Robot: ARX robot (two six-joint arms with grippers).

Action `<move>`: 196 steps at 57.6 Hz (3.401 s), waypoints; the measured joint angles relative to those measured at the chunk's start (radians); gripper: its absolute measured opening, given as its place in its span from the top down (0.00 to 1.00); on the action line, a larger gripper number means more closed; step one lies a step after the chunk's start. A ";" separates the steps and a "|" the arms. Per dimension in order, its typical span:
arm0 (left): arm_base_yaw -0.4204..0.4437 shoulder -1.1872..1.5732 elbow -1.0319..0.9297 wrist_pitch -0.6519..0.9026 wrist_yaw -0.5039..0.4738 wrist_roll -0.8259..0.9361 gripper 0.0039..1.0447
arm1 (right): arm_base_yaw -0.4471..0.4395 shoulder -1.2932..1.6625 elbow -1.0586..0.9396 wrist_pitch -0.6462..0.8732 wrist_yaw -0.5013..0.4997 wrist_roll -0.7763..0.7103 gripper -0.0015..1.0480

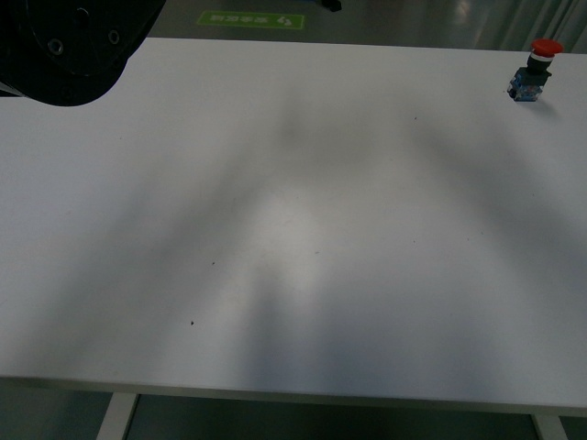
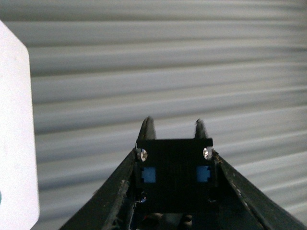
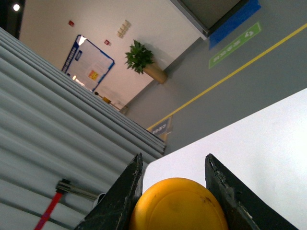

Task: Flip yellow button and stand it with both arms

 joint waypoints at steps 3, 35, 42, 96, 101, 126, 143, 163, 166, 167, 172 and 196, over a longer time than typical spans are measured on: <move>-0.001 0.000 0.000 0.000 0.001 0.005 0.49 | 0.000 0.002 0.000 -0.001 0.005 -0.014 0.68; -0.003 0.000 0.000 0.000 0.005 0.027 0.06 | -0.070 0.008 -0.008 0.005 -0.002 -0.010 0.68; -0.003 0.000 0.000 0.000 0.005 0.027 0.06 | -0.112 0.019 -0.008 0.005 -0.005 0.005 0.68; 0.173 -0.616 -0.731 -0.317 -0.775 1.670 0.97 | -0.204 -0.003 -0.010 0.003 -0.036 -0.008 0.68; 0.203 -0.679 -0.791 -0.315 -0.751 1.682 0.97 | -0.214 -0.006 -0.018 0.007 -0.034 -0.008 0.68; 0.322 -0.965 -1.048 -0.357 -0.637 1.699 0.97 | -0.224 -0.020 -0.055 0.018 -0.058 -0.024 0.68; 0.418 -1.213 -1.101 -0.542 -0.549 1.700 0.97 | -0.236 -0.035 -0.075 0.018 -0.071 -0.040 0.68; 0.419 -1.458 -1.105 -0.757 -0.545 1.700 0.97 | -0.247 -0.068 -0.089 0.012 -0.087 -0.049 0.68; 0.419 -1.490 -1.105 -0.787 -0.545 1.700 0.97 | -0.248 -0.074 -0.093 0.011 -0.090 -0.049 0.68; 0.419 -1.503 -1.105 -0.799 -0.545 1.700 0.97 | -0.248 -0.075 -0.094 0.010 -0.090 -0.049 0.68; 0.419 -1.552 -1.105 -0.845 -0.545 1.700 0.97 | -0.250 -0.081 -0.095 0.008 -0.093 -0.049 0.68; 0.419 -1.749 -1.105 -1.033 -0.545 1.700 0.97 | -0.257 -0.092 -0.100 0.006 -0.101 -0.049 0.68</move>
